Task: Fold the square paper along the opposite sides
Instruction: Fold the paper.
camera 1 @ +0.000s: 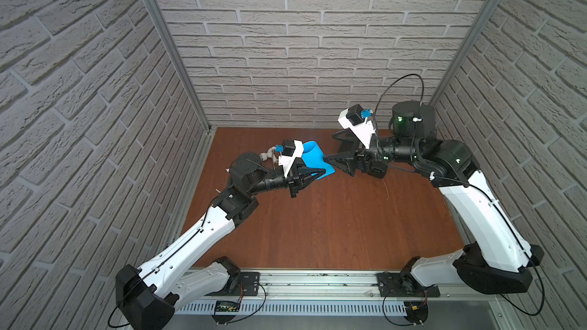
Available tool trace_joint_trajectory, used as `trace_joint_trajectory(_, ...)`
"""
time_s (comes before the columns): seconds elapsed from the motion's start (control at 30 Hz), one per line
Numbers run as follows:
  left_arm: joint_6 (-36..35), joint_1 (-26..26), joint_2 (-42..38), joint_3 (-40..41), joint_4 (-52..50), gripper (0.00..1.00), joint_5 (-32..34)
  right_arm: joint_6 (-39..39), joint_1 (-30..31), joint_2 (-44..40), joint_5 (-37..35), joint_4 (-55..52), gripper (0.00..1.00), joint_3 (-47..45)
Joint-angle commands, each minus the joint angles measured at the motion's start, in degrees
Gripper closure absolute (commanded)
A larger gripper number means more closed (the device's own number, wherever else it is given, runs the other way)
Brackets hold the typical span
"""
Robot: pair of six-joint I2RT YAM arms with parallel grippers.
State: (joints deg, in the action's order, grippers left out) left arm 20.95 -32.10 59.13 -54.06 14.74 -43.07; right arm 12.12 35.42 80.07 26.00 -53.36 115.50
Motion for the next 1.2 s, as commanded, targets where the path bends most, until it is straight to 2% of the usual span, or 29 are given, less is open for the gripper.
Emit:
trace_joint_trajectory(0.0,-2.35,0.02,-2.54,1.41,-4.19,0.80,-0.70,7.66,0.31,0.71,-1.30,-5.91,0.17,6.72)
trace_joint_trajectory(0.17,-4.71,0.05,-5.02,1.46,-10.83,0.80,0.21,13.19,0.38,5.64,-1.48,-14.17,0.21,15.58)
trace_joint_trajectory(0.33,-6.52,0.02,-5.88,0.04,-15.05,0.83,0.13,16.16,0.32,6.56,2.23,-15.86,0.23,14.64)
trace_joint_trajectory(0.6,-6.71,-0.25,-3.89,-2.88,-18.35,0.86,-4.75,20.43,0.35,8.20,12.00,-18.08,0.21,12.06)
trace_joint_trajectory(0.83,-6.62,-1.04,-3.43,-3.97,-18.07,0.88,-6.03,20.42,0.36,10.27,17.02,-17.90,0.21,10.27)
trace_joint_trajectory(1.17,-7.31,-3.05,-0.03,-6.22,-18.14,0.88,-7.11,19.18,0.38,13.26,21.02,-17.45,0.26,10.36)
